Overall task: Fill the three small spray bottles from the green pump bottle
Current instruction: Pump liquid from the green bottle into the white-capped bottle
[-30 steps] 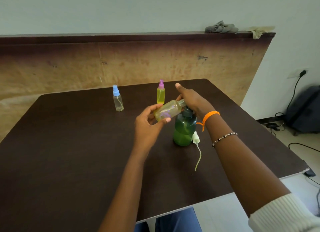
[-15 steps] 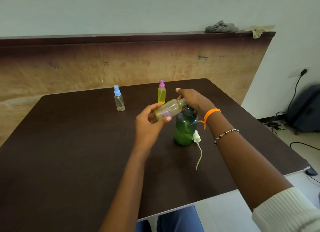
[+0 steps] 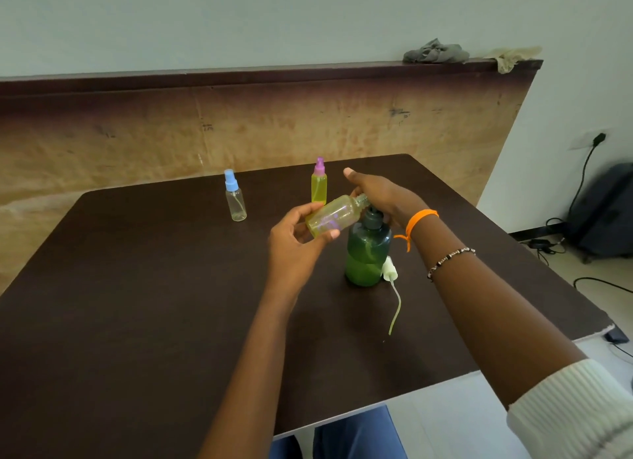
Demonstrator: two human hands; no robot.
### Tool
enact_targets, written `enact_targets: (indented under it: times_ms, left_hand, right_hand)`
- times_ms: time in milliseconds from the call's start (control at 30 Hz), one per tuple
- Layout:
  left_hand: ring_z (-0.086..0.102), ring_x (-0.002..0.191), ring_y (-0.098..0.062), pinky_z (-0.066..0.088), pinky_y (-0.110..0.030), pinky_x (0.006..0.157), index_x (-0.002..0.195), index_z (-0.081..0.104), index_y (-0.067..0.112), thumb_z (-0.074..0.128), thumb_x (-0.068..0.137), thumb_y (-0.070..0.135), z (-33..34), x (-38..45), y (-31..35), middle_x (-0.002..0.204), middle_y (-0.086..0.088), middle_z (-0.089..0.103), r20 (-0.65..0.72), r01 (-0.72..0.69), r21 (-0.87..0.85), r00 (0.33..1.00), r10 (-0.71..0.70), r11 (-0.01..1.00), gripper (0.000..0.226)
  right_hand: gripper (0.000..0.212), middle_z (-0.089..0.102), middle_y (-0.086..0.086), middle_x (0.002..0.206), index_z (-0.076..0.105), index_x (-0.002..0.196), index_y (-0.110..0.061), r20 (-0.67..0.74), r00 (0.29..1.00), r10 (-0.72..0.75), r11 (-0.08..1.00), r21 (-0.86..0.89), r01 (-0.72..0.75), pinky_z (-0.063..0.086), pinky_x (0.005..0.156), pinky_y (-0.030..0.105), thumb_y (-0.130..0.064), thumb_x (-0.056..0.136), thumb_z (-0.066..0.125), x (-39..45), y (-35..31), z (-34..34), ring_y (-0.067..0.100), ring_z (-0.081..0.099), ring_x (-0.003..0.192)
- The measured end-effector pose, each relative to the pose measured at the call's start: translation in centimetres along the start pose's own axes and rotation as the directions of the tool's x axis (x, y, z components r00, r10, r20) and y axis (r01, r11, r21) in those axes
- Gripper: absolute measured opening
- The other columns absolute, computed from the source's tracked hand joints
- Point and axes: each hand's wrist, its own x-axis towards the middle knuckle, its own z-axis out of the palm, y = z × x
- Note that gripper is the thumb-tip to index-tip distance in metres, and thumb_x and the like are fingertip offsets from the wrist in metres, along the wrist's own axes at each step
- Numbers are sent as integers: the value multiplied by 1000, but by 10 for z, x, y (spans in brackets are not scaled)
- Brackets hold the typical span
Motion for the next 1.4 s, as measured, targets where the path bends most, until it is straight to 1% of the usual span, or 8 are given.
enact_targets:
  times_ms: [100,233,533,667,733,967,1233,1400]
  left_hand:
    - [65,90,1,50,-14,74,107,63,23,76,73,1,-2,-1,1,104,3,69,5,1,2,1000,-1,1000,43]
    - [65,88,2,49,-13,73,110,63,19,75,73,1,-6,-1,5,102,7,69,7,-9,-1,1000,9,1000,42]
    - [64,84,7,48,-10,71,109,64,17,75,73,-2,0,-2,3,99,10,68,-1,3,15,1000,-3,1000,43]
    - [64,84,7,48,-9,70,114,63,13,75,73,0,-3,-2,8,100,10,68,-2,7,17,1000,-7,1000,44]
    - [65,86,6,49,-11,71,115,63,12,75,74,1,-4,-1,8,101,8,68,-3,7,19,1000,-7,1000,44]
    - [64,88,5,49,-11,73,112,64,18,75,74,2,-6,-1,5,102,7,69,-1,15,55,1000,-15,998,43]
    - [65,89,1,49,-12,74,115,64,15,75,74,2,-7,0,9,104,1,70,-1,16,38,1000,-16,999,44]
    - [65,90,0,49,-12,74,113,64,17,76,74,4,-5,0,6,104,4,69,-5,12,70,1000,-12,997,43]
  right_hand:
    - [53,53,4,71,52,79,-13,15,1000,4,1000,-21,-4,33,55,26,-55,97,25,-3,-5,-2,13,47,64]
    - [66,56,10,71,55,79,-10,117,992,56,997,-65,-49,40,73,33,-63,93,19,-3,-12,-7,20,51,75]
    - [60,53,3,68,56,81,-10,-59,998,-33,998,-48,31,29,55,26,-57,96,22,2,1,1,12,46,63]
    - [52,55,10,68,48,93,-16,36,999,8,1000,-26,-7,35,64,30,-60,95,21,-3,-7,-2,16,50,65]
    - [50,56,10,68,49,84,-14,66,997,28,999,-37,-26,36,72,32,-57,96,27,-1,-10,-4,17,52,65]
    - [38,54,7,61,50,74,-12,-60,997,48,999,-1,-48,34,53,25,-33,100,33,10,-1,4,15,48,55]
    - [44,52,4,63,48,67,-14,37,998,49,997,-64,-46,34,55,27,-41,100,35,2,-9,-4,15,44,59]
    - [40,54,7,62,53,82,-9,-43,997,59,998,-25,-60,34,53,27,-36,101,31,9,-3,1,16,47,57]
